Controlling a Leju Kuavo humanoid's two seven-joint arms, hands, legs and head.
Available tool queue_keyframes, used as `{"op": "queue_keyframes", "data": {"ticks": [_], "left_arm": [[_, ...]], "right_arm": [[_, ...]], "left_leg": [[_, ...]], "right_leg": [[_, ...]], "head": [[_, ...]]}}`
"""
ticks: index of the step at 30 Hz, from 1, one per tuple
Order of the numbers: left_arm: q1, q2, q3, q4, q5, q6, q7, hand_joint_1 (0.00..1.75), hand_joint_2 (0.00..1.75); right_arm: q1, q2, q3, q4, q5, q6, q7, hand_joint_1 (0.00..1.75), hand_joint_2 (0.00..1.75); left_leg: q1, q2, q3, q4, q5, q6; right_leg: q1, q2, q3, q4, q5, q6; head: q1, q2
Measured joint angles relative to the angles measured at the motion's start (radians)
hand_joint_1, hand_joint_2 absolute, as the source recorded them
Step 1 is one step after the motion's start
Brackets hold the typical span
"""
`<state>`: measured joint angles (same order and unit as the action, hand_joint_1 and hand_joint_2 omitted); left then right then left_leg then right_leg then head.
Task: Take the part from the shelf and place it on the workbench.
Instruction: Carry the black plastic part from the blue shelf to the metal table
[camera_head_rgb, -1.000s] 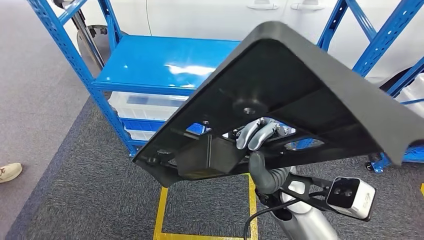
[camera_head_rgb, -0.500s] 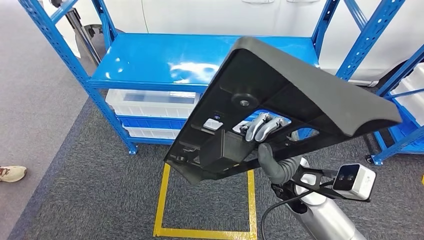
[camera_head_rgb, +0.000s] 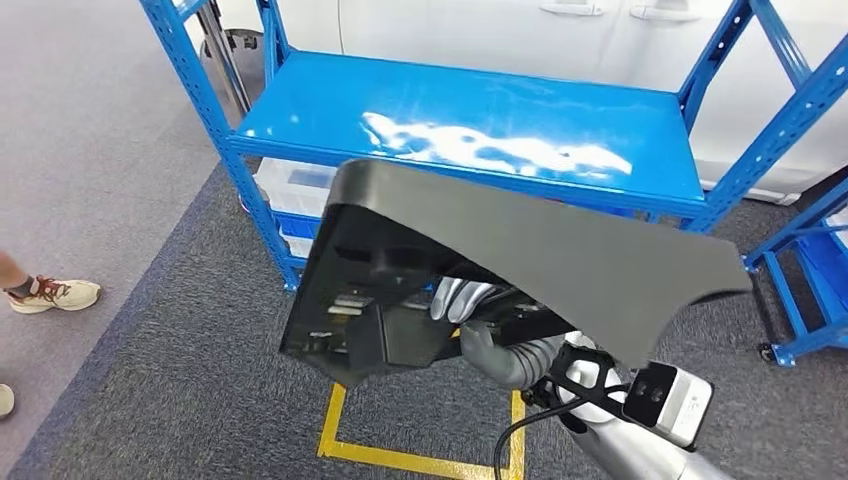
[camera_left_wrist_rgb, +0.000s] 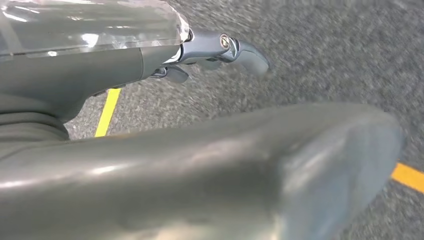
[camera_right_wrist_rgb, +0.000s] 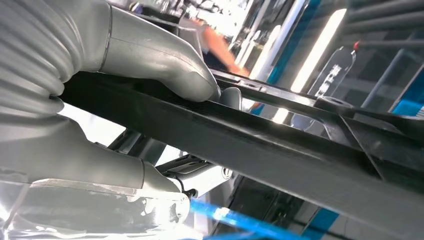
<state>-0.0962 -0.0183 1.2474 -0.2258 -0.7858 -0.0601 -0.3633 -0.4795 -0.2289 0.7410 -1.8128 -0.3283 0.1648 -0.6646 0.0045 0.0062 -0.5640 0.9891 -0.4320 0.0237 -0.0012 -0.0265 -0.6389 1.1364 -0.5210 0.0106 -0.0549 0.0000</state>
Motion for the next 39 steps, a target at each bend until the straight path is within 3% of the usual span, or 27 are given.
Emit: {"op": "queue_keyframes", "data": {"ticks": [2, 3, 4, 5, 7, 9, 11, 12, 14, 16, 18, 19, 21, 23, 25, 27, 29, 31, 32, 33, 34, 35, 36, 38, 39], "left_arm": [[-0.001, 0.000, 0.000, 0.000, -0.008, -0.001, 0.013, 0.00, 0.00], [0.000, 0.000, 0.000, 0.000, -0.013, -0.001, 0.020, 0.00, 0.00], [0.002, 0.000, 0.000, 0.000, -0.018, -0.001, 0.028, 0.00, 0.00], [0.002, 0.000, 0.000, 0.000, -0.022, -0.001, 0.034, 0.00, 0.00], [0.002, -0.001, -0.001, 0.000, -0.029, -0.002, 0.043, 0.00, 0.00], [0.001, -0.002, -0.003, 0.000, -0.035, -0.002, 0.047, 0.00, 0.00], [0.003, -0.002, -0.004, 0.000, -0.040, -0.002, 0.048, 0.00, 0.00], [0.005, -0.001, -0.004, 0.000, -0.041, -0.002, 0.049, 0.00, 0.00], [0.007, -0.001, -0.005, 0.000, -0.042, 0.004, 0.048, 0.00, 0.00], [0.004, -0.001, -0.006, 0.000, -0.048, 0.016, 0.042, 0.00, 0.00], [0.005, -0.002, -0.009, 0.000, -0.061, 0.025, 0.028, 0.00, 0.00], [0.007, -0.003, -0.012, 0.000, -0.067, 0.027, 0.020, 0.00, 0.00], [0.010, -0.005, -0.017, 0.000, -0.076, 0.027, 0.008, 0.00, 0.00], [0.007, -0.007, -0.024, 0.001, -0.083, 0.018, 0.005, 0.00, 0.00], [0.005, -0.011, -0.031, 0.001, -0.091, 0.005, 0.010, 0.00, 0.00], [0.007, -0.013, -0.035, 0.002, -0.099, -0.004, 0.019, 0.00, 0.00], [0.007, -0.017, -0.038, 0.003, -0.103, -0.008, 0.024, 0.00, 0.00], [0.004, -0.019, -0.042, 0.004, -0.105, -0.010, 0.026, 0.00, 0.00], [0.002, -0.020, -0.043, 0.004, -0.105, -0.010, 0.027, 0.00, 0.00], [0.002, -0.020, -0.045, 0.004, -0.105, -0.010, 0.028, 0.00, 0.00], [0.003, -0.020, -0.046, 0.004, -0.105, -0.010, 0.030, 0.00, 0.00], [0.004, -0.021, -0.048, 0.004, -0.105, -0.008, 0.033, 0.00, 0.00], [0.005, -0.023, -0.049, 0.004, -0.105, -0.007, 0.036, 0.00, 0.00], [0.004, -0.029, -0.051, 0.006, -0.105, -0.001, 0.042, 0.00, 0.00], [0.003, -0.032, -0.052, 0.008, -0.105, 0.002, 0.043, 0.00, 0.00]], "right_arm": [[0.014, 0.001, 0.001, -0.004, 0.018, 0.017, 0.000, 1.75, 1.75], [0.026, 0.002, 0.000, -0.009, 0.032, 0.028, 0.000, 1.75, 1.75], [0.039, 0.004, -0.002, -0.016, 0.046, 0.036, 0.000, 1.75, 1.75], [0.051, 0.005, -0.006, -0.026, 0.057, 0.041, 0.000, 1.75, 1.75], [0.071, 0.007, -0.017, -0.045, 0.067, 0.051, -0.001, 1.75, 1.75], [0.094, 0.011, -0.040, -0.057, 0.072, 0.092, -0.001, 1.75, 1.75], [0.116, 0.022, -0.075, -0.060, 0.080, 0.146, -0.001, 1.75, 1.75], [0.123, 0.031, -0.093, -0.060, 0.085, 0.173, -0.001, 1.75, 1.75], [0.142, 0.061, -0.129, -0.061, 0.099, 0.241, -0.001, 1.75, 1.75], [0.173, 0.101, -0.165, -0.065, 0.121, 0.301, -0.001, 1.75, 1.75], [0.201, 0.129, -0.191, -0.071, 0.146, 0.321, -0.001, 1.75, 1.75], [0.213, 0.140, -0.199, -0.075, 0.158, 0.321, -0.001, 1.75, 1.75], [0.234, 0.159, -0.209, -0.089, 0.177, 0.325, -0.001, 1.75, 1.75], [0.243, 0.173, -0.217, -0.102, 0.182, 0.333, -0.001, 1.75, 1.75], [0.243, 0.180, -0.224, -0.109, 0.181, 0.339, -0.001, 1.75, 1.75], [0.235, 0.183, -0.227, -0.110, 0.178, 0.340, -0.001, 1.75, 1.75], [0.224, 0.184, -0.229, -0.108, 0.173, 0.339, -0.001, 1.75, 1.75], [0.220, 0.183, -0.233, -0.106, 0.171, 0.337, -0.001, 1.75, 1.75], [0.221, 0.183, -0.234, -0.104, 0.171, 0.337, -0.001, 1.75, 1.75], [0.221, 0.183, -0.234, -0.101, 0.171, 0.336, -0.001, 1.75, 1.75], [0.221, 0.183, -0.235, -0.099, 0.171, 0.335, -0.001, 1.75, 1.75], [0.220, 0.183, -0.235, -0.098, 0.171, 0.334, -0.001, 1.75, 1.75], [0.219, 0.182, -0.235, -0.097, 0.171, 0.334, -0.001, 1.75, 1.75], [0.213, 0.181, -0.235, -0.097, 0.170, 0.334, -0.001, 1.75, 1.75], [0.210, 0.180, -0.234, -0.096, 0.169, 0.335, -0.001, 1.75, 1.75]], "left_leg": [[0.000, -0.020, -0.005, 0.001, 0.003, 0.004], [0.000, -0.031, -0.006, 0.003, 0.003, 0.004], [0.000, -0.044, -0.007, 0.005, 0.003, 0.003], [0.000, -0.057, -0.007, 0.008, 0.003, 0.002], [-0.001, -0.080, -0.011, 0.018, -0.001, -0.004], [0.000, -0.101, -0.020, 0.024, -0.002, -0.015], [0.003, -0.121, -0.027, 0.022, 0.001, -0.028], [0.004, -0.116, -0.030, 0.025, 0.000, -0.033], [0.002, -0.075, -0.050, 0.068, -0.029, -0.042], [0.006, -0.030, -0.105, 0.187, -0.091, -0.050], [0.010, -0.019, -0.154, 0.291, -0.127, -0.058], [0.012, -0.016, -0.154, 0.295, -0.119, -0.060], [0.014, 0.004, -0.095, 0.187, -0.057, -0.061], [0.007, 0.044, -0.028, 0.060, -0.015, -0.051], [-0.001, 0.055, -0.013, 0.021, -0.012, -0.036], [0.001, 0.033, -0.016, 0.020, -0.008, -0.021], [0.004, 0.013, -0.015, 0.015, -0.001, -0.008], [0.004, -0.008, -0.018, 0.014, 0.003, 0.001], [0.002, -0.020, -0.021, 0.014, 0.005, 0.003], [0.001, -0.034, -0.023, 0.015, 0.006, 0.005], [-0.001, -0.048, -0.024, 0.016, 0.006, 0.005], [-0.002, -0.063, -0.024, 0.018, 0.007, 0.006], [-0.003, -0.078, -0.024, 0.021, 0.007, 0.005], [-0.003, -0.104, -0.029, 0.027, 0.007, 0.001], [-0.001, -0.116, -0.034, 0.030, 0.008, -0.004]], "right_leg": [[-0.003, 0.016, -0.058, 0.130, -0.056, 0.003], [-0.004, 0.017, -0.072, 0.162, -0.060, 0.004], [-0.005, 0.018, -0.068, 0.154, -0.044, 0.004], [-0.007, 0.024, -0.045, 0.108, -0.012, 0.003], [-0.011, 0.064, 0.021, -0.031, 0.052, -0.003], [-0.012, 0.098, 0.053, -0.104, 0.070, -0.006], [-0.011, 0.087, 0.055, -0.111, 0.069, -0.010], [-0.012, 0.076, 0.057, -0.116, 0.071, -0.015], [-0.017, 0.052, 0.063, -0.127, 0.074, -0.026], [-0.014, 0.025, 0.065, -0.130, 0.074, -0.032], [-0.013, -0.003, 0.065, -0.129, 0.072, -0.033], [-0.013, -0.016, 0.065, -0.129, 0.070, -0.033], [-0.013, -0.039, 0.069, -0.128, 0.066, -0.028], [-0.008, -0.059, 0.074, -0.126, 0.062, -0.020], [-0.002, -0.075, 0.076, -0.125, 0.060, -0.010], [-0.004, -0.085, 0.078, -0.123, 0.056, 0.002], [-0.009, -0.052, 0.064, -0.084, 0.025, 0.012], [-0.011, -0.001, 0.011, 0.034, -0.040, 0.016], [-0.011, 0.012, -0.023, 0.104, -0.069, 0.016], [-0.011, 0.018, -0.049, 0.156, -0.082, 0.015], [-0.011, 0.020, -0.058, 0.170, -0.074, 0.013], [-0.011, 0.024, -0.047, 0.143, -0.047, 0.009], [-0.011, 0.035, -0.020, 0.081, -0.008, 0.004], [-0.012, 0.087, 0.038, -0.052, 0.048, -0.006], [-0.012, 0.108, 0.054, -0.092, 0.060, -0.008]], "head": [[0.000, 0.000], [0.000, 0.000], [0.000, 0.000], [0.000, 0.000], [0.000, 0.000], [0.000, 0.000], [0.000, 0.000], [0.000, 0.000], [0.000, 0.000], [0.000, 0.000], [0.000, 0.000], [0.000, 0.000], [0.000, 0.000], [0.000, 0.000], [0.000, 0.000], [0.000, 0.000], [0.000, 0.000], [0.000, 0.000], [0.000, 0.000], [0.000, 0.000], [0.000, 0.000], [0.000, 0.000], [0.000, 0.000], [0.000, 0.000], [0.000, 0.000]]}}
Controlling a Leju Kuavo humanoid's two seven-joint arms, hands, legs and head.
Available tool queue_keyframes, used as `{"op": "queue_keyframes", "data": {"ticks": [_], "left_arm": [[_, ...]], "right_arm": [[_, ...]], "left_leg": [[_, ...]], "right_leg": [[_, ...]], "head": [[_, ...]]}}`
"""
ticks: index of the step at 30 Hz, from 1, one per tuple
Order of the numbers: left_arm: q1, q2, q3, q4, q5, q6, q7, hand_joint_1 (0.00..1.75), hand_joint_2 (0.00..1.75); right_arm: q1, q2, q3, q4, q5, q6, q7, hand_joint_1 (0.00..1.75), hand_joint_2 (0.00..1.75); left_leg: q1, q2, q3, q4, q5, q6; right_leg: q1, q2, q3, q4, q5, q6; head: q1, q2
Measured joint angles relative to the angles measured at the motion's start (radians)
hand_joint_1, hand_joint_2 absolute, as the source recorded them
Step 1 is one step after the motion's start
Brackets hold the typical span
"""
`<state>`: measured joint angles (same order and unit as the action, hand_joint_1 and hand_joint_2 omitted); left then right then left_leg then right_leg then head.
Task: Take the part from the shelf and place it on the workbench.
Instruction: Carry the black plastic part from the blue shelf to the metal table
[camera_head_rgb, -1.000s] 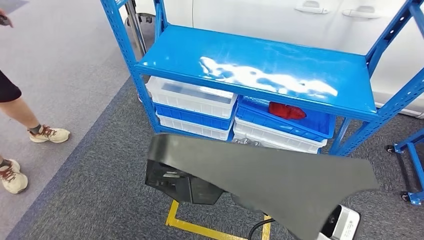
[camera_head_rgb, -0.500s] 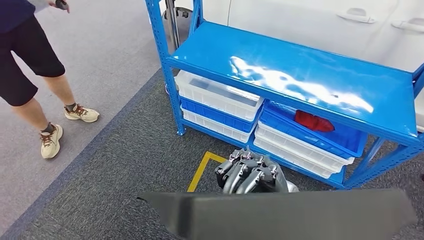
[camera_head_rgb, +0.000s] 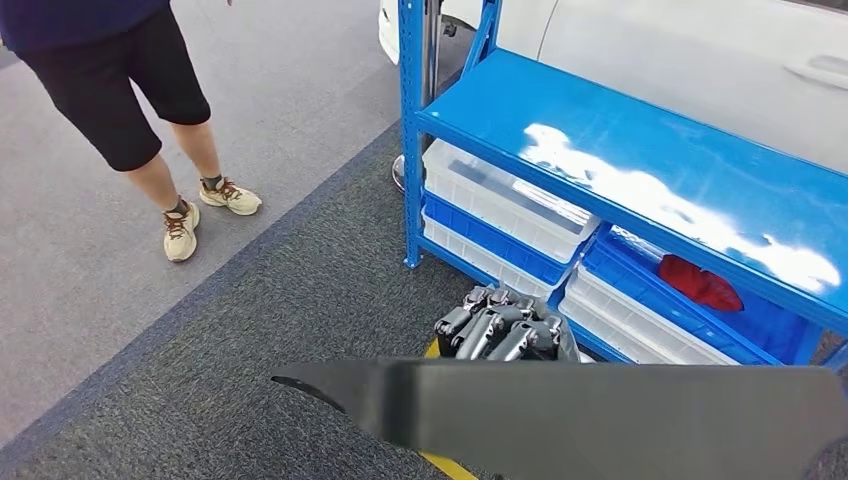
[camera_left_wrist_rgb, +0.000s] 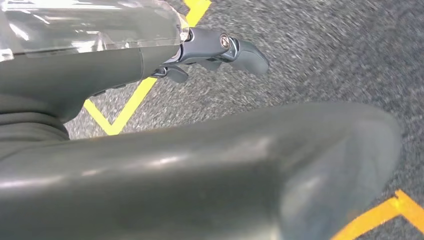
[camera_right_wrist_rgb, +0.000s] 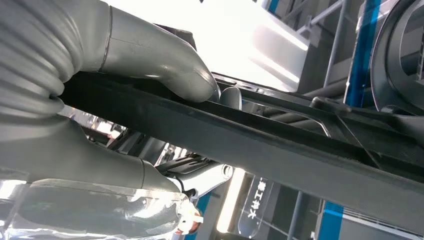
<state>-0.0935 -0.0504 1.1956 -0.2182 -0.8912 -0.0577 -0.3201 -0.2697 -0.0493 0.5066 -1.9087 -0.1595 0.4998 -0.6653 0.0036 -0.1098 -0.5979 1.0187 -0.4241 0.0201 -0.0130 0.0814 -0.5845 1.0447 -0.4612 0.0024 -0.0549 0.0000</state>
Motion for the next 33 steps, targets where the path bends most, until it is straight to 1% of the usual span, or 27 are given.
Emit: {"op": "queue_keyframes", "data": {"ticks": [1, 3, 4, 6, 7, 8, 9, 10, 11, 12, 13, 15, 16, 18, 19, 21, 22, 23, 24, 25, 26, 27, 28, 30, 31, 32, 33], "left_arm": [[0.000, -0.002, 0.000, 0.001, 0.000, 0.004, 0.000, 0.00, 0.00], [0.004, -0.003, -0.001, 0.002, 0.001, 0.012, -0.004, 0.00, 0.00], [0.007, -0.004, -0.001, 0.002, 0.001, 0.016, -0.008, 0.00, 0.00], [0.006, -0.005, -0.001, 0.002, 0.002, 0.023, -0.016, 0.00, 0.00], [0.003, -0.005, -0.001, 0.002, 0.002, 0.024, -0.019, 0.00, 0.00], [0.000, -0.004, -0.001, 0.002, 0.001, 0.025, -0.021, 0.00, 0.00], [-0.001, -0.003, -0.001, 0.002, 0.000, 0.025, -0.022, 0.00, 0.00], [0.000, -0.002, -0.001, 0.002, -0.001, 0.023, -0.023, 0.00, 0.00], [0.001, 0.000, -0.001, 0.002, -0.003, 0.020, -0.024, 0.00, 0.00], [0.002, 0.002, -0.001, 0.002, -0.005, 0.017, -0.026, 0.00, 0.00], [0.002, 0.004, -0.002, 0.002, -0.007, 0.014, -0.027, 0.00, 0.00], [-0.001, 0.009, -0.003, 0.002, -0.008, 0.009, -0.032, 0.00, 0.00], [-0.002, 0.010, -0.003, 0.002, -0.008, 0.007, -0.034, 0.00, 0.00], [0.000, 0.014, -0.004, 0.002, -0.007, 0.008, -0.038, 0.00, 0.00], [0.001, 0.014, -0.004, 0.002, -0.005, 0.011, -0.040, 0.00, 0.00], [0.000, 0.015, -0.004, 0.002, -0.001, 0.016, -0.042, 0.00, 0.00], [-0.001, 0.015, -0.004, 0.002, 0.000, 0.018, -0.043, 0.00, 0.00], [-0.003, 0.015, -0.004, 0.002, 0.000, 0.018, -0.043, 0.00, 0.00], [-0.004, 0.015, -0.004, 0.002, 0.000, 0.019, -0.044, 0.00, 0.00], [-0.004, 0.015, -0.004, 0.002, 0.000, 0.019, -0.044, 0.00, 0.00], [-0.003, 0.015, -0.004, 0.002, 0.000, 0.019, -0.044, 0.00, 0.00], [-0.003, 0.015, -0.004, 0.002, 0.000, 0.019, -0.044, 0.00, 0.00], [-0.003, 0.015, -0.004, 0.002, 0.000, 0.019, -0.044, 0.00, 0.00], [-0.004, 0.014, -0.004, 0.002, 0.000, 0.019, -0.045, 0.00, 0.00], [-0.004, 0.014, -0.004, 0.003, 0.000, 0.020, -0.045, 0.00, 0.00], [-0.003, 0.014, -0.003, 0.003, 0.002, 0.021, -0.045, 0.00, 0.00], [-0.001, 0.014, -0.003, 0.003, 0.004, 0.024, -0.044, 0.00, 0.00]], "right_arm": [[-0.004, -0.002, 0.000, 0.002, -0.002, 0.002, 0.000, 1.75, 1.75], [-0.015, -0.005, 0.001, 0.007, -0.007, 0.006, 0.000, 1.75, 1.75], [-0.022, -0.005, 0.001, 0.010, -0.010, 0.009, 0.000, 1.75, 1.75], [-0.038, -0.007, 0.002, 0.017, -0.018, 0.010, 0.000, 1.75, 1.75], [-0.044, -0.008, 0.002, 0.021, -0.021, 0.008, 0.000, 1.75, 1.75], [-0.048, -0.011, 0.002, 0.025, -0.024, 0.004, 0.000, 1.75, 1.75], [-0.050, -0.014, 0.002, 0.030, -0.026, -0.003, 0.000, 1.75, 1.75], [-0.052, -0.018, 0.003, 0.034, -0.027, -0.012, 0.000, 1.75, 1.75], [-0.056, -0.023, 0.005, 0.038, -0.029, -0.022, 0.000, 1.75, 1.75], [-0.060, -0.028, 0.008, 0.042, -0.032, -0.032, 0.000, 1.75, 1.75], [-0.064, -0.033, 0.011, 0.046, -0.037, -0.040, 0.000, 1.75, 1.75], [-0.074, -0.041, 0.019, 0.052, -0.049, -0.046, 0.000, 1.75, 1.75], [-0.080, -0.045, 0.024, 0.055, -0.057, -0.045, 0.000, 1.75, 1.75], [-0.094, -0.052, 0.032, 0.063, -0.075, -0.038, 0.000, 1.75, 1.75], [-0.102, -0.055, 0.036, 0.067, -0.084, -0.033, 0.000, 1.75, 1.75], [-0.116, -0.062, 0.043, 0.076, -0.099, -0.024, 0.000, 1.75, 1.75], [-0.119, -0.066, 0.045, 0.080, -0.103, -0.022, 0.000, 1.75, 1.75], [-0.121, -0.071, 0.047, 0.085, -0.105, -0.022, 0.000, 1.75, 1.75], [-0.121, -0.076, 0.049, 0.090, -0.106, -0.022, 0.000, 1.75, 1.75], [-0.121, -0.079, 0.051, 0.095, -0.106, -0.022, 0.000, 1.75, 1.75], [-0.121, -0.081, 0.053, 0.099, -0.106, -0.022, 0.000, 1.75, 1.75], [-0.122, -0.082, 0.054, 0.102, -0.106, -0.022, 0.000, 1.75, 1.75], [-0.124, -0.083, 0.056, 0.104, -0.106, -0.022, 0.000, 1.75, 1.75], [-0.127, -0.086, 0.059, 0.108, -0.107, -0.022, 0.000, 1.75, 1.75], [-0.129, -0.087, 0.061, 0.110, -0.108, -0.022, 0.000, 1.75, 1.75], [-0.130, -0.088, 0.062, 0.112, -0.109, -0.020, 0.000, 1.75, 1.75], [-0.130, -0.088, 0.064, 0.113, -0.111, -0.018, 0.000, 1.75, 1.75]], "left_leg": [[0.003, -0.012, -0.005, 0.001, 0.002, -0.006], [0.007, -0.033, -0.012, -0.003, 0.007, -0.020], [0.006, -0.026, -0.015, 0.000, 0.004, -0.026], [0.002, 0.027, -0.042, 0.058, -0.031, -0.037], [0.003, 0.062, -0.071, 0.118, -0.063, -0.042], [0.006, 0.083, -0.105, 0.187, -0.095, -0.048], [0.009, 0.094, -0.133, 0.244, -0.115, -0.052], [0.013, 0.099, -0.145, 0.270, -0.118, -0.056], [0.016, 0.104, -0.135, 0.254, -0.101, -0.059], [0.019, 0.114, -0.105, 0.199, -0.069, -0.061], [0.020, 0.135, -0.064, 0.122, -0.038, -0.062], [0.014, 0.169, -0.005, 0.011, -0.002, -0.050], [0.010, 0.175, 0.003, -0.009, 0.000, -0.041], [0.008, 0.155, -0.001, -0.009, 0.001, -0.025], [0.009, 0.145, -0.001, -0.012, 0.002, -0.018], [0.013, 0.124, 0.001, -0.016, 0.007, -0.006], [0.013, 0.113, 0.001, -0.017, 0.008, -0.002], [0.012, 0.101, 0.000, -0.017, 0.009, 0.001], [0.010, 0.086, -0.001, -0.016, 0.009, 0.002], [0.008, 0.071, -0.001, -0.015, 0.009, 0.003], [0.007, 0.056, -0.001, -0.013, 0.009, 0.003], [0.006, 0.040, -0.001, -0.011, 0.009, 0.002], [0.006, 0.025, -0.002, -0.008, 0.008, 0.001], [0.006, -0.001, -0.008, -0.002, 0.008, -0.005], [0.008, -0.013, -0.013, 0.000, 0.008, -0.011], [0.011, -0.025, -0.017, 0.000, 0.010, -0.018], [0.014, -0.036, -0.020, -0.002, 0.012, -0.025]], "right_leg": [[0.001, 0.010, 0.005, -0.016, 0.000, 0.000], [0.002, -0.010, 0.010, -0.027, 0.003, -0.001], [0.000, -0.022, 0.014, -0.034, 0.006, -0.005], [-0.007, -0.054, 0.022, -0.048, 0.011, -0.012], [-0.006, -0.070, 0.024, -0.050, 0.011, -0.015], [-0.005, -0.087, 0.023, -0.050, 0.011, -0.016], [-0.005, -0.103, 0.023, -0.050, 0.010, -0.017], [-0.004, -0.118, 0.023, -0.049, 0.009, -0.016], [-0.005, -0.132, 0.024, -0.049, 0.007, -0.014], [-0.005, -0.146, 0.026, -0.048, 0.005, -0.011], [-0.005, -0.158, 0.029, -0.047, 0.002, -0.007], [0.000, -0.178, 0.033, -0.045, -0.003, 0.003], [0.004, -0.185, 0.034, -0.044, -0.004, 0.008], [0.005, -0.198, 0.036, -0.045, -0.006, 0.019], [0.003, -0.192, 0.037, -0.041, -0.012, 0.025], [-0.002, -0.149, 0.015, 0.015, -0.052, 0.032], [-0.003, -0.120, -0.012, 0.077, -0.086, 0.032], [-0.003, -0.102, -0.048, 0.153, -0.121, 0.032], [-0.002, -0.092, -0.082, 0.220, -0.144, 0.030], [-0.001, -0.088, -0.105, 0.259, -0.149, 0.028], [0.000, -0.086, -0.107, 0.256, -0.132, 0.025], [0.000, -0.081, -0.090, 0.211, -0.098, 0.021], [0.000, -0.064, -0.060, 0.137, -0.055, 0.015], [-0.002, -0.013, -0.009, 0.013, -0.005, 0.008], [-0.001, 0.005, 0.002, -0.017, 0.002, 0.007], [0.000, 0.007, 0.004, -0.023, -0.001, 0.006], [0.001, -0.004, 0.006, -0.027, 0.001, 0.004]], "head": [[0.000, 0.000], [0.000, 0.000], [0.000, 0.000], [0.000, 0.000], [0.000, 0.000], [0.000, 0.000], [0.000, 0.000], [0.000, 0.000], [0.000, 0.000], [0.000, 0.000], [0.000, 0.000], [0.000, 0.000], [0.000, 0.000], [0.000, 0.000], [0.000, 0.000], [0.000, 0.000], [0.000, 0.000], [0.000, 0.000], [0.000, 0.000], [0.000, 0.000], [0.000, 0.000], [0.000, 0.000], [0.000, 0.000], [0.000, 0.000], [0.000, 0.000], [0.000, 0.000], [0.000, 0.000]]}}
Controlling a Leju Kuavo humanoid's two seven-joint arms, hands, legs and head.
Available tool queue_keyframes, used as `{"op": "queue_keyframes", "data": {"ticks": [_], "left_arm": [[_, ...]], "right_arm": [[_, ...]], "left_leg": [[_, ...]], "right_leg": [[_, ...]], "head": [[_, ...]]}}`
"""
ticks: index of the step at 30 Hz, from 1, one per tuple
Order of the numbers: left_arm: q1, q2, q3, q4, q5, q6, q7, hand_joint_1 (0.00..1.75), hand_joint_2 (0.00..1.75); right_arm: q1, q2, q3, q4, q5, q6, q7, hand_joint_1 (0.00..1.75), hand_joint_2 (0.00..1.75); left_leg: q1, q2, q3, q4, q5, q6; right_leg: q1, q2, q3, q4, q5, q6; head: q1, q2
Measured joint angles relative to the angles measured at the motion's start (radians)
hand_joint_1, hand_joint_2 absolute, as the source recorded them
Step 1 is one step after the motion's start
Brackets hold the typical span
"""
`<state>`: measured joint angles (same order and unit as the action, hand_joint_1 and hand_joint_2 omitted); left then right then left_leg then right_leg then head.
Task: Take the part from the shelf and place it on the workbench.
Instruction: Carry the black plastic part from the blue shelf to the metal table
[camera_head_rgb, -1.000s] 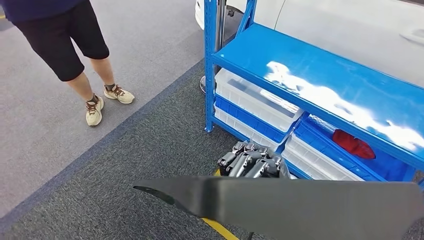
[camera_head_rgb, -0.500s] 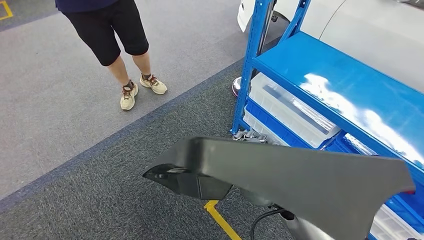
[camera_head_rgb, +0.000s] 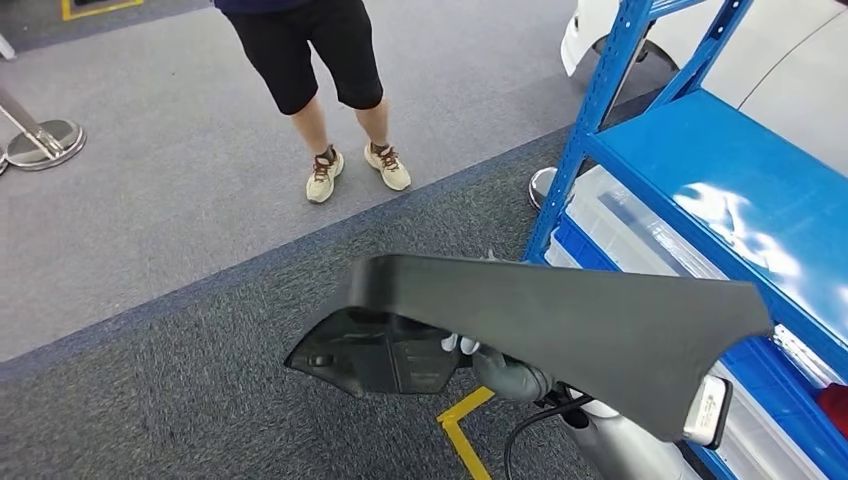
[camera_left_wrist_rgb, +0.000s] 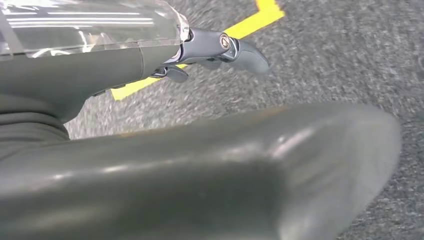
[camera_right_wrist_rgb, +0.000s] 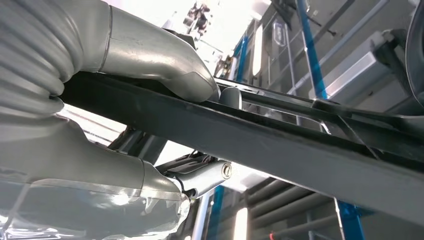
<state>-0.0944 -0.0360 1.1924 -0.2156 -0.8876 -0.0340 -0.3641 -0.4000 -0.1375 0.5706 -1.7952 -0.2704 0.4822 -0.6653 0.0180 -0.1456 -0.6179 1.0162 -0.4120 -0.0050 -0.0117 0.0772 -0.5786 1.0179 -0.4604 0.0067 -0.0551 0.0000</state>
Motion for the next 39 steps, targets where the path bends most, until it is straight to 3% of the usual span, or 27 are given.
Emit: {"op": "queue_keyframes", "data": {"ticks": [1, 3, 5, 7, 8, 10, 11, 13, 14, 16, 18, 20, 22, 23, 25, 27, 29, 31, 32, 34, 36, 38, 39], "left_arm": [[0.003, 0.000, 0.001, 0.000, 0.003, 0.003, 0.001, 0.00, 0.00], [0.005, -0.001, 0.003, 0.000, 0.010, 0.010, 0.006, 0.00, 0.00], [0.001, 0.000, 0.005, 0.000, 0.012, 0.013, 0.012, 0.00, 0.00], [-0.001, 0.000, 0.005, 0.000, 0.008, 0.011, 0.018, 0.00, 0.00], [0.000, 0.000, 0.005, 0.000, 0.004, 0.008, 0.021, 0.00, 0.00], [0.002, 0.001, 0.005, 0.000, -0.002, 0.002, 0.029, 0.00, 0.00], [0.001, 0.002, 0.005, 0.000, -0.004, -0.001, 0.032, 0.00, 0.00], [-0.004, 0.004, 0.005, 0.000, -0.005, -0.004, 0.037, 0.00, 0.00], [-0.004, 0.005, 0.005, 0.000, -0.005, -0.006, 0.038, 0.00, 0.00], [-0.002, 0.007, 0.005, 0.000, -0.005, -0.010, 0.040, 0.00, 0.00], [0.000, 0.008, 0.005, 0.000, -0.004, -0.018, 0.041, 0.00, 0.00], [-0.004, 0.008, 0.005, 0.000, -0.003, -0.024, 0.041, 0.00, 0.00], [-0.006, 0.008, 0.005, 0.000, -0.001, -0.023, 0.042, 0.00, 0.00], [-0.005, 0.008, 0.005, 0.000, 0.002, -0.020, 0.043, 0.00, 0.00], [-0.002, 0.010, 0.006, 0.000, 0.007, -0.012, 0.046, 0.00, 0.00], [-0.002, 0.014, 0.007, 0.000, 0.008, -0.008, 0.052, 0.00, 0.00], [-0.002, 0.019, 0.007, 0.000, 0.006, -0.007, 0.058, 0.00, 0.00], [0.002, 0.026, 0.007, 0.000, 0.000, -0.007, 0.065, 0.00, 0.00], [0.004, 0.029, 0.007, 0.000, -0.004, -0.006, 0.068, 0.00, 0.00], [0.005, 0.033, 0.007, 0.000, -0.010, -0.006, 0.073, 0.00, 0.00], [0.002, 0.035, 0.007, 0.000, -0.015, -0.005, 0.078, 0.00, 0.00], [0.001, 0.035, 0.007, 0.000, -0.019, -0.004, 0.083, 0.00, 0.00], [0.003, 0.035, 0.007, 0.000, -0.021, -0.004, 0.084, 0.00, 0.00]], "right_arm": [[-0.001, 0.000, 0.002, 0.001, -0.001, 0.004, 0.000, 1.75, 1.75], [-0.002, 0.001, 0.004, 0.002, -0.002, 0.010, 0.000, 1.75, 1.75], [0.000, 0.001, 0.005, 0.004, 0.002, 0.009, 0.000, 1.75, 1.75], [0.006, 0.001, 0.005, 0.005, 0.010, 0.000, 0.000, 1.75, 1.75], [0.010, 0.001, 0.005, 0.006, 0.016, -0.007, 0.000, 1.75, 1.75], [0.020, 0.001, 0.005, 0.003, 0.032, -0.020, 0.000, 1.75, 1.75], [0.025, 0.001, 0.004, -0.001, 0.039, -0.023, 0.000, 1.75, 1.75], [0.031, 0.001, 0.003, -0.008, 0.048, -0.025, 0.000, 1.75, 1.75], [0.033, 0.001, 0.002, -0.010, 0.051, -0.025, 0.000, 1.75, 1.75], [0.036, 0.002, 0.001, -0.011, 0.056, -0.023, 0.000, 1.75, 1.75], [0.037, 0.002, 0.001, -0.011, 0.057, -0.018, 0.000, 1.75, 1.75], [0.040, 0.002, 0.000, -0.010, 0.057, -0.006, 0.000, 1.75, 1.75], [0.042, 0.002, -0.001, -0.007, 0.057, 0.003, 0.000, 1.75, 1.75], [0.043, 0.002, -0.002, -0.005, 0.058, 0.005, 0.000, 1.75, 1.75], [0.042, 0.002, -0.004, -0.002, 0.060, 0.003, 0.000, 1.75, 1.75], [0.040, 0.001, -0.005, 0.000, 0.061, -0.006, 0.000, 1.75, 1.75], [0.038, 0.000, -0.005, 0.001, 0.060, -0.019, 0.000, 1.75, 1.75], [0.037, -0.003, -0.005, 0.001, 0.058, -0.033, 0.000, 1.75, 1.75], [0.038, -0.004, -0.005, 0.000, 0.058, -0.041, 0.000, 1.75, 1.75], [0.041, -0.006, -0.005, -0.005, 0.057, -0.054, 0.000, 1.75, 1.75], [0.053, -0.008, -0.004, -0.012, 0.059, -0.065, 0.000, 1.75, 1.75], [0.067, -0.010, -0.003, -0.017, 0.061, -0.073, 0.000, 1.75, 1.75], [0.071, -0.011, -0.002, -0.020, 0.061, -0.077, 0.000, 1.75, 1.75]], "left_leg": [[0.001, 0.006, -0.001, 0.000, 0.000, -0.006], [-0.004, 0.058, -0.020, 0.038, -0.024, -0.015], [-0.006, 0.116, -0.076, 0.153, -0.083, -0.021], [-0.004, 0.132, -0.132, 0.264, -0.119, -0.024], [-0.002, 0.135, -0.135, 0.273, -0.111, -0.026], [-0.001, 0.155, -0.082, 0.174, -0.051, -0.025], [-0.004, 0.180, -0.042, 0.102, -0.026, -0.021], [-0.012, 0.212, 0.006, 0.010, -0.003, -0.006], [-0.017, 0.214, 0.010, -0.001, -0.006, 0.001], [-0.016, 0.190, 0.008, -0.005, -0.003, 0.014], [-0.012, 0.169, 0.010, -0.012, 0.002, 0.025], [-0.011, 0.147, 0.011, -0.015, 0.006, 0.034], [-0.012, 0.120, 0.008, -0.014, 0.006, 0.037], [-0.012, 0.106, 0.008, -0.012, 0.007, 0.037], [-0.012, 0.077, 0.008, -0.007, 0.006, 0.035], [-0.012, 0.049, 0.004, 0.001, 0.006, 0.029], [-0.011, 0.026, -0.005, 0.006, 0.008, 0.016], [-0.006, 0.005, -0.013, 0.001, 0.012, 0.000], [-0.004, 0.009, -0.016, 0.004, 0.010, -0.005], [-0.003, 0.056, -0.042, 0.057, -0.023, -0.012], [-0.001, 0.116, -0.100, 0.186, -0.087, -0.019], [0.001, 0.135, -0.142, 0.280, -0.120, -0.024], [0.001, 0.138, -0.136, 0.275, -0.110, -0.024]], "right_leg": [[-0.001, -0.012, 0.004, -0.005, 0.002, -0.005], [-0.003, -0.041, 0.013, -0.016, 0.005, -0.017], [0.001, -0.071, 0.017, -0.019, 0.004, -0.025], [0.004, -0.102, 0.018, -0.019, 0.001, -0.026], [0.005, -0.117, 0.020, -0.018, -0.001, -0.026], [0.005, -0.143, 0.025, -0.018, -0.007, -0.022], [0.007, -0.155, 0.029, -0.017, -0.011, -0.019], [0.013, -0.174, 0.034, -0.016, -0.017, -0.011], [0.015, -0.184, 0.036, -0.016, -0.019, -0.007], [0.015, -0.196, 0.039, -0.015, -0.024, 0.003], [0.010, -0.161, 0.027, 0.018, -0.050, 0.013], [0.006, -0.104, -0.027, 0.134, -0.111, 0.018], [0.005, -0.085, -0.093, 0.259, -0.156, 0.020], [0.005, -0.084, -0.105, 0.278, -0.151, 0.020], [0.003, -0.075, -0.075, 0.203, -0.091, 0.017], [-0.002, -0.028, -0.016, 0.071, -0.032, 0.012], [-0.003, 0.004, 0.008, 0.011, -0.016, 0.007], [0.000, -0.014, 0.009, 0.005, -0.012, -0.002], [0.001, -0.026, 0.012, -0.001, -0.009, -0.009], [-0.001, -0.053, 0.019, -0.015, -0.002, -0.022], [0.003, -0.083, 0.021, -0.020, -0.001, -0.029], [0.006, -0.114, 0.021, -0.020, -0.003, -0.031], [0.008, -0.127, 0.021, -0.020, -0.004, -0.031]], "head": [[0.000, 0.000], [0.000, 0.000], [0.000, 0.000], [0.000, 0.000], [0.000, 0.000], [0.000, 0.000], [0.000, 0.000], [0.000, 0.000], [0.000, 0.000], [0.000, 0.000], [0.000, 0.000], [0.000, 0.000], [0.000, 0.000], [0.000, 0.000], [0.000, 0.000], [0.000, 0.000], [0.000, 0.000], [0.000, 0.000], [0.000, 0.000], [0.000, 0.000], [0.000, 0.000], [0.000, 0.000], [0.000, 0.000]]}}
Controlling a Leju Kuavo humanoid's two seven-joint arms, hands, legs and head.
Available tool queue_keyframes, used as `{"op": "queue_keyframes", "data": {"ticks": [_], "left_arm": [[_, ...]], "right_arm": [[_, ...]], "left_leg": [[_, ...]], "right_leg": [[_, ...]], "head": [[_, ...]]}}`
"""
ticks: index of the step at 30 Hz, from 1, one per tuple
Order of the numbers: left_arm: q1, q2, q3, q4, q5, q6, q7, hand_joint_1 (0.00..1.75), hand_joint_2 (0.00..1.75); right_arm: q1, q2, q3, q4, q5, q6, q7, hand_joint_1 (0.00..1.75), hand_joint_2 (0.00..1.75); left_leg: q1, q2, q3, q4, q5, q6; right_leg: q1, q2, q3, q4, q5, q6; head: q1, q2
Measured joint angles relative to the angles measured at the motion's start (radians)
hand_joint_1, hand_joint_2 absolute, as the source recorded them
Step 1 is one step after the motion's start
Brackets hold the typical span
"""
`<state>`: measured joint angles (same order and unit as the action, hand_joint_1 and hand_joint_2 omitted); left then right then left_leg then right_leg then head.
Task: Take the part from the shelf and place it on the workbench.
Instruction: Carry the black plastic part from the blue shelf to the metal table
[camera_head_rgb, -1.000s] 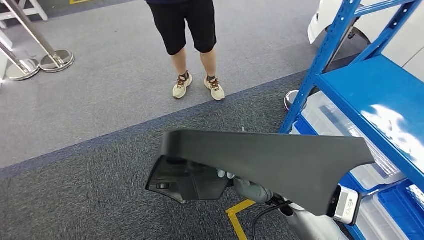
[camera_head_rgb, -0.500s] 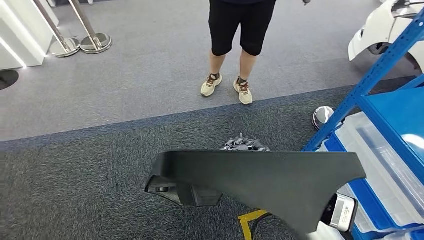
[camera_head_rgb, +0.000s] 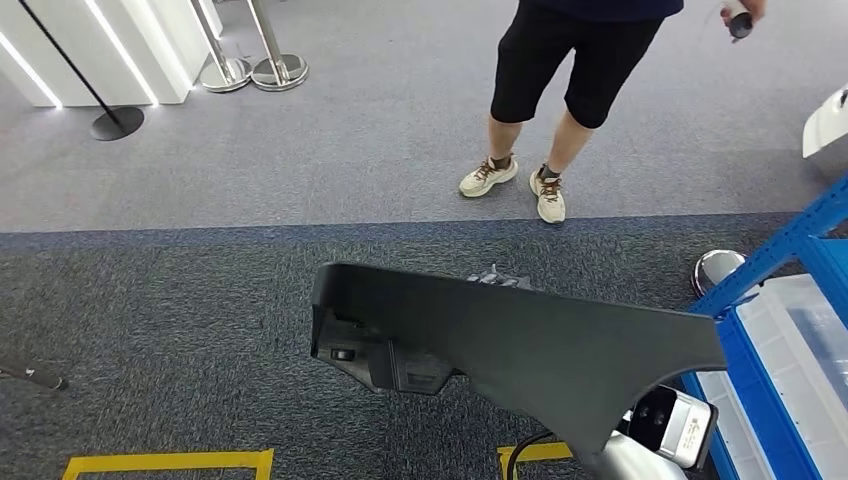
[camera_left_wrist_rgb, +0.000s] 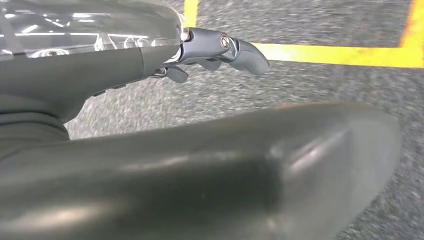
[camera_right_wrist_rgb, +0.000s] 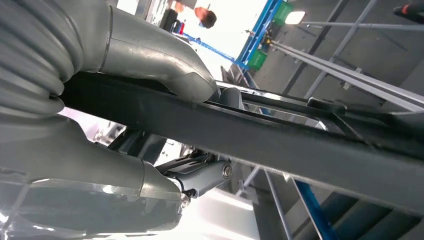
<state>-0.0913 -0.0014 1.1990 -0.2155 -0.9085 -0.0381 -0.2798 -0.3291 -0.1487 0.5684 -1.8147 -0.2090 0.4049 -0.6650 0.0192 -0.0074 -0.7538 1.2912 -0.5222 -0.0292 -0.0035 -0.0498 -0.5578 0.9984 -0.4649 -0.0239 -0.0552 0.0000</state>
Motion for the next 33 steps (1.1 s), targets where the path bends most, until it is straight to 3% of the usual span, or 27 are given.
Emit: {"op": "queue_keyframes", "data": {"ticks": [2, 4, 5, 6, 7, 8, 10, 12, 13, 14, 15, 16, 17, 19, 21, 22, 23, 24, 25, 27, 29, 30, 31, 32, 33], "left_arm": [[0.002, 0.000, 0.000, 0.000, 0.002, 0.001, 0.001, 0.00, 0.00], [0.001, -0.001, 0.000, 0.000, 0.011, 0.004, 0.000, 0.00, 0.00], [0.000, -0.003, 0.001, 0.000, 0.017, 0.006, -0.002, 0.00, 0.00], [0.001, -0.004, 0.002, 0.000, 0.022, 0.007, -0.004, 0.00, 0.00], [0.004, -0.006, 0.004, 0.000, 0.027, 0.008, -0.006, 0.00, 0.00], [0.008, -0.008, 0.008, 0.000, 0.032, 0.009, -0.008, 0.00, 0.00], [0.012, -0.014, 0.015, 0.000, 0.039, 0.013, -0.008, 0.00, 0.00], [0.010, -0.020, 0.019, 0.000, 0.041, 0.018, -0.002, 0.00, 0.00], [0.009, -0.022, 0.020, 0.000, 0.041, 0.019, 0.002, 0.00, 0.00], [0.010, -0.024, 0.021, 0.000, 0.039, 0.019, 0.006, 0.00, 0.00], [0.011, -0.025, 0.022, 0.000, 0.038, 0.019, 0.009, 0.00, 0.00], [0.012, -0.027, 0.023, 0.000, 0.037, 0.019, 0.011, 0.00, 0.00], [0.013, -0.028, 0.023, 0.000, 0.037, 0.019, 0.012, 0.00, 0.00], [0.010, -0.029, 0.025, 0.000, 0.041, 0.019, 0.011, 0.00, 0.00], [0.007, -0.031, 0.028, 0.000, 0.046, 0.019, 0.009, 0.00, 0.00], [0.008, -0.032, 0.030, 0.000, 0.048, 0.019, 0.009, 0.00, 0.00], [0.010, -0.033, 0.032, 0.000, 0.049, 0.020, 0.008, 0.00, 0.00], [0.011, -0.035, 0.034, 0.000, 0.048, 0.020, 0.008, 0.00, 0.00], [0.011, -0.037, 0.036, 0.000, 0.048, 0.020, 0.008, 0.00, 0.00], [0.005, -0.041, 0.038, 0.000, 0.047, 0.017, 0.005, 0.00, 0.00], [0.000, -0.044, 0.039, 0.000, 0.047, 0.015, 0.003, 0.00, 0.00], [0.001, -0.045, 0.039, 0.000, 0.047, 0.014, 0.003, 0.00, 0.00], [0.002, -0.046, 0.039, 0.000, 0.047, 0.014, 0.003, 0.00, 0.00], [0.002, -0.047, 0.040, 0.000, 0.047, 0.015, 0.003, 0.00, 0.00], [0.002, -0.047, 0.040, 0.000, 0.048, 0.015, 0.003, 0.00, 0.00]], "right_arm": [[0.005, -0.004, 0.002, -0.008, -0.005, -0.004, 0.000, 1.75, 1.75], [0.009, -0.013, 0.004, -0.016, -0.020, 0.002, 0.000, 1.75, 1.75], [0.012, -0.019, 0.005, -0.018, -0.030, 0.008, 0.000, 1.75, 1.75], [0.016, -0.026, 0.006, -0.018, -0.039, 0.012, 0.000, 1.75, 1.75], [0.018, -0.032, 0.006, -0.018, -0.047, 0.017, 0.000, 1.75, 1.75], [0.020, -0.039, 0.006, -0.018, -0.053, 0.021, 0.000, 1.75, 1.75], [0.027, -0.054, 0.006, -0.020, -0.062, 0.028, 0.000, 1.75, 1.75], [0.044, -0.073, 0.002, -0.021, -0.063, 0.033, 0.000, 1.75, 1.75], [0.056, -0.082, -0.002, -0.022, -0.061, 0.033, 0.000, 1.75, 1.75], [0.067, -0.089, -0.006, -0.022, -0.057, 0.032, 0.000, 1.75, 1.75], [0.077, -0.095, -0.010, -0.024, -0.052, 0.029, 0.000, 1.75, 1.75], [0.085, -0.099, -0.014, -0.027, -0.046, 0.025, 0.000, 1.75, 1.75], [0.090, -0.102, -0.018, -0.032, -0.041, 0.020, 0.000, 1.75, 1.75], [0.095, -0.102, -0.020, -0.042, -0.035, 0.011, 0.000, 1.75, 1.75], [0.095, -0.100, -0.019, -0.051, -0.033, 0.004, 0.000, 1.75, 1.75], [0.093, -0.098, -0.018, -0.054, -0.032, 0.000, 0.001, 1.75, 1.75], [0.088, -0.095, -0.017, -0.056, -0.031, -0.003, 0.002, 1.75, 1.75], [0.083, -0.090, -0.016, -0.059, -0.030, -0.004, 0.003, 1.75, 1.75], [0.078, -0.086, -0.015, -0.062, -0.029, -0.005, 0.004, 1.75, 1.75], [0.073, -0.081, -0.014, -0.067, -0.030, -0.007, 0.004, 1.75, 1.75], [0.072, -0.080, -0.013, -0.069, -0.033, -0.011, 0.004, 1.75, 1.75], [0.071, -0.080, -0.012, -0.069, -0.034, -0.013, 0.004, 1.75, 1.75], [0.069, -0.080, -0.011, -0.069, -0.035, -0.015, 0.004, 1.75, 1.75], [0.066, -0.079, -0.010, -0.069, -0.036, -0.016, 0.004, 1.75, 1.75], [0.063, -0.078, -0.008, -0.069, -0.037, -0.017, 0.005, 1.75, 1.75]], "left_leg": [[-0.003, 0.021, 0.069, -0.114, 0.055, 0.007], [-0.016, 0.068, 0.141, -0.241, 0.089, 0.024], [-0.022, 0.083, 0.158, -0.273, 0.093, 0.033], [-0.026, 0.083, 0.159, -0.281, 0.090, 0.039], [-0.025, 0.069, 0.159, -0.283, 0.092, 0.044], [-0.023, 0.057, 0.160, -0.286, 0.094, 0.048], [-0.018, 0.033, 0.164, -0.293, 0.099, 0.058], [-0.016, 0.008, 0.165, -0.295, 0.102, 0.065], [-0.016, -0.007, 0.165, -0.294, 0.102, 0.067], [-0.017, -0.023, 0.165, -0.293, 0.102, 0.067], [-0.017, -0.039, 0.165, -0.291, 0.102, 0.067], [-0.017, -0.055, 0.165, -0.289, 0.101, 0.065], [-0.016, -0.070, 0.165, -0.285, 0.100, 0.063], [-0.017, -0.096, 0.160, -0.276, 0.096, 0.056], [-0.016, -0.117, 0.152, -0.271, 0.095, 0.045], [-0.015, -0.127, 0.148, -0.272, 0.095, 0.039], [-0.013, -0.125, 0.147, -0.271, 0.095, 0.033], [-0.013, -0.105, 0.142, -0.263, 0.088, 0.028], [-0.013, -0.077, 0.130, -0.237, 0.071, 0.023], [-0.012, -0.018, 0.079, -0.128, 0.009, 0.015], [-0.008, -0.006, 0.023, -0.012, -0.039, 0.009], [-0.007, -0.004, 0.016, 0.005, -0.037, 0.007], [-0.006, 0.000, 0.029, -0.018, -0.018, 0.006], [-0.006, 0.010, 0.062, -0.076, 0.014, 0.007], [-0.008, 0.036, 0.101, -0.149, 0.042, 0.010]], "right_leg": [[0.003, -0.024, 0.004, 0.000, -0.003, 0.002], [0.010, -0.046, 0.009, 0.001, -0.009, 0.010], [0.012, -0.056, 0.011, 0.002, -0.011, 0.015], [0.013, -0.067, 0.012, 0.002, -0.013, 0.019], [0.013, -0.077, 0.015, 0.001, -0.015, 0.024], [0.011, -0.071, 0.017, 0.004, -0.020, 0.030], [0.005, -0.021, 0.000, 0.050, -0.053, 0.040], [0.000, 0.033, -0.059, 0.173, -0.115, 0.045], [-0.001, 0.041, -0.094, 0.241, -0.140, 0.047], [-0.001, 0.044, -0.119, 0.284, -0.147, 0.048], [-0.002, 0.045, -0.128, 0.290, -0.133, 0.048], [-0.004, 0.049, -0.117, 0.256, -0.102, 0.048], [-0.006, 0.059, -0.091, 0.190, -0.061, 0.047], [-0.012, 0.100, -0.040, 0.068, -0.009, 0.045], [-0.011, 0.118, -0.024, 0.027, -0.002, 0.040], [-0.009, 0.107, -0.023, 0.025, 0.000, 0.034], [-0.009, 0.097, -0.021, 0.021, 0.002, 0.028], [-0.008, 0.085, -0.018, 0.016, 0.004, 0.020], [-0.008, 0.073, -0.015, 0.012, 0.005, 0.014], [-0.005, 0.045, -0.012, 0.008, 0.005, 0.005], [-0.001, 0.015, -0.012, 0.008, 0.002, 0.002], [0.000, 0.001, -0.012, 0.008, 0.001, 0.002], [0.000, -0.013, -0.011, 0.008, -0.001, 0.003], [0.001, -0.026, -0.008, 0.008, -0.003, 0.006], [0.002, -0.038, -0.005, 0.008, -0.005, 0.008]], "head": [[0.000, 0.000], [0.000, 0.000], [0.000, 0.000], [0.000, 0.000], [0.000, 0.000], [0.000, 0.000], [0.000, 0.000], [0.000, 0.000], [0.000, 0.000], [0.000, 0.000], [0.000, 0.000], [0.000, 0.000], [0.000, 0.000], [0.000, 0.000], [0.000, 0.000], [0.000, 0.000], [0.000, 0.000], [0.000, 0.000], [0.000, 0.000], [0.000, 0.000], [0.000, 0.000], [0.000, 0.000], [0.000, 0.000], [0.000, 0.000], [0.000, 0.000]]}}
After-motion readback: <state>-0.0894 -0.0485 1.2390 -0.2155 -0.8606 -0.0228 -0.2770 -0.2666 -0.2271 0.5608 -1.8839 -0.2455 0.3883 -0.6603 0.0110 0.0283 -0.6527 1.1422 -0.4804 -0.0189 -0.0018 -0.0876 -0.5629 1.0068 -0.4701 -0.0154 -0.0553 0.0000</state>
